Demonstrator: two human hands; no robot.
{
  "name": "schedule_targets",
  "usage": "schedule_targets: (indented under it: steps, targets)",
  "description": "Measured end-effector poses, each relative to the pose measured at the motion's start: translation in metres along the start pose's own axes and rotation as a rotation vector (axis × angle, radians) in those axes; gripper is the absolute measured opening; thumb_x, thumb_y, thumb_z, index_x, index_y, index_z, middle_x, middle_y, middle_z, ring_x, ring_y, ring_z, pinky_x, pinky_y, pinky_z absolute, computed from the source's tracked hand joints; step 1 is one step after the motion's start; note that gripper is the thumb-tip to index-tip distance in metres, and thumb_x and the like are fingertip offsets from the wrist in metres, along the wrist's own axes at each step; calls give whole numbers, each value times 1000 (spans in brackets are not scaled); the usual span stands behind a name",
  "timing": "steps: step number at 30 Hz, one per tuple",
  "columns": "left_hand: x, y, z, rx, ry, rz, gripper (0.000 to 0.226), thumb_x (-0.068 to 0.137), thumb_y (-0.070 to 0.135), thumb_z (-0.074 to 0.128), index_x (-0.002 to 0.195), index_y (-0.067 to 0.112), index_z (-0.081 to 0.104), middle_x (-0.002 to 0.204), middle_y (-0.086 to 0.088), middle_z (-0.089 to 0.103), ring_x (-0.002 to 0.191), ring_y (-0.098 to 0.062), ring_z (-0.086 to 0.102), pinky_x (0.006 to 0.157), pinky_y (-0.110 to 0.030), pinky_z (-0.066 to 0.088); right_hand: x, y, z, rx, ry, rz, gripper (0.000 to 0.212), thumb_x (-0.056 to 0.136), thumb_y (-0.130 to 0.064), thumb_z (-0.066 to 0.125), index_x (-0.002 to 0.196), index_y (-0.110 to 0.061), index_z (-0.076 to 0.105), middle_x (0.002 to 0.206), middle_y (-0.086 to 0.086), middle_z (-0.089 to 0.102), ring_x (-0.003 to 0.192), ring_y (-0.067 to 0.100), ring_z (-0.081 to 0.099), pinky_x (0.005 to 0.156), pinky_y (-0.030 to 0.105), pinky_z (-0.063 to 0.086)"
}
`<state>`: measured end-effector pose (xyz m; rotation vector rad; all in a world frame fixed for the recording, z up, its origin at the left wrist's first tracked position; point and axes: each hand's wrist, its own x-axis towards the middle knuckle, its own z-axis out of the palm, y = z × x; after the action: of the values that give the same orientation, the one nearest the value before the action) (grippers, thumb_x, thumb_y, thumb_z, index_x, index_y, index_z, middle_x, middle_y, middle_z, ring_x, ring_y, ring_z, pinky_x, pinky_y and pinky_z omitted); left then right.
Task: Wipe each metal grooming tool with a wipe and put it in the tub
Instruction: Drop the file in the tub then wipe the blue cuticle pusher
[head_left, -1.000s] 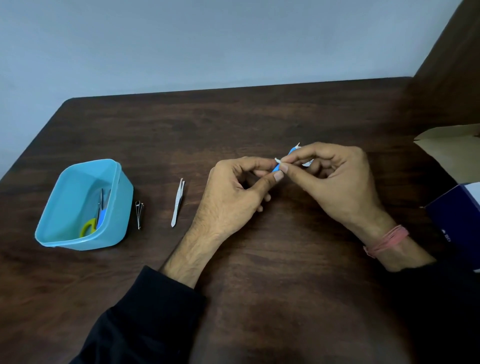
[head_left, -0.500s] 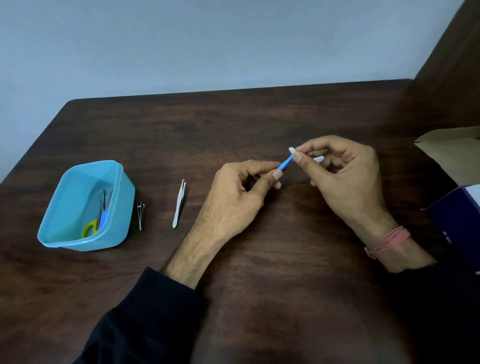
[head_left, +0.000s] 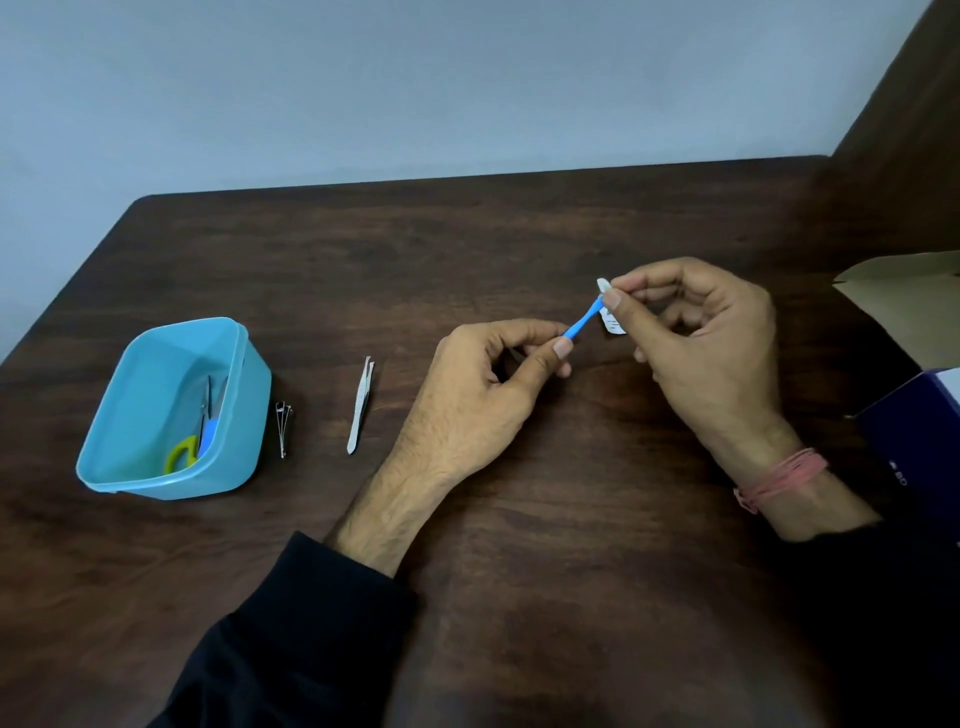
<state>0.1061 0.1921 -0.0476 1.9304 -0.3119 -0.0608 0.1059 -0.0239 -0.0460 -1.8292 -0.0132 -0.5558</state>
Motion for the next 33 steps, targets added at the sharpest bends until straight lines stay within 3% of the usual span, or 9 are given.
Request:
schedule_targets:
  steps: [6, 10, 12, 15, 19, 24, 27, 30, 33]
  targets:
    - [0, 1, 0, -19, -8, -10, 16, 110, 32, 71, 120, 30, 84, 91, 12, 83, 65, 3, 63, 59, -18, 51, 2, 3, -3, 4, 61, 41, 8, 97, -24, 87, 100, -18, 82, 89, -2, 80, 54, 12, 65, 47, 22, 47]
    - [3, 2, -1, -219, 132, -76, 12, 109, 22, 73, 114, 21, 84, 93, 2, 84, 66, -6, 67, 49, -27, 55, -3, 1, 0, -50, -10, -39, 7, 98, -25, 87, 100, -20, 82, 89, -3, 79, 56, 27, 66, 53, 52, 56]
    - [2, 2, -1, -203, 89, -66, 12, 109, 22, 73, 114, 22, 84, 94, 1, 84, 69, -7, 69, 51, -27, 57, -8, -2, 3, -54, -104, -86, 4, 98, -21, 87, 100, -21, 83, 89, -4, 80, 54, 32, 63, 51, 57, 53]
    - [0, 3, 0, -152, 9, -37, 14, 109, 21, 74, 114, 24, 86, 93, 2, 84, 68, -7, 69, 53, -26, 57, -8, -2, 3, -21, -176, -78, 4, 97, -19, 87, 100, -21, 84, 92, -3, 81, 53, 36, 60, 49, 59, 50]
    - [0, 2, -1, -134, -2, -19, 16, 107, 19, 76, 120, 23, 86, 95, 3, 85, 70, -7, 70, 54, -24, 57, -5, -1, 2, -20, -116, -66, 4, 97, -20, 88, 99, -19, 84, 95, -6, 82, 56, 35, 62, 52, 57, 53]
    - [-1, 1, -3, -91, -40, 36, 30, 105, 10, 77, 130, 25, 83, 103, 9, 86, 79, -10, 76, 57, -27, 60, -10, -6, 5, -46, -206, -103, 7, 95, -15, 89, 97, -21, 85, 76, -20, 76, 48, 10, 56, 47, 27, 41]
    - [-1, 1, -2, -83, -43, 38, 34, 106, 12, 75, 135, 29, 80, 107, 13, 85, 83, -12, 77, 59, -26, 61, -8, -5, 4, -59, -195, -90, 9, 94, -16, 90, 96, -25, 86, 83, -14, 79, 50, 21, 58, 47, 37, 43]
    - [0, 0, -1, -107, -19, 22, 33, 106, 11, 75, 135, 26, 80, 105, 11, 86, 89, -4, 77, 57, -26, 61, -8, -4, 3, -92, -271, -120, 12, 92, -16, 92, 95, -27, 87, 83, -16, 74, 56, 15, 57, 51, 32, 45]
    - [1, -2, -1, -116, -13, -5, 35, 108, 9, 73, 140, 23, 77, 109, 11, 86, 93, -5, 79, 57, -27, 62, -6, -3, 3, -32, -286, -89, 10, 92, -19, 92, 96, -26, 86, 86, -9, 78, 60, 25, 63, 54, 41, 50]
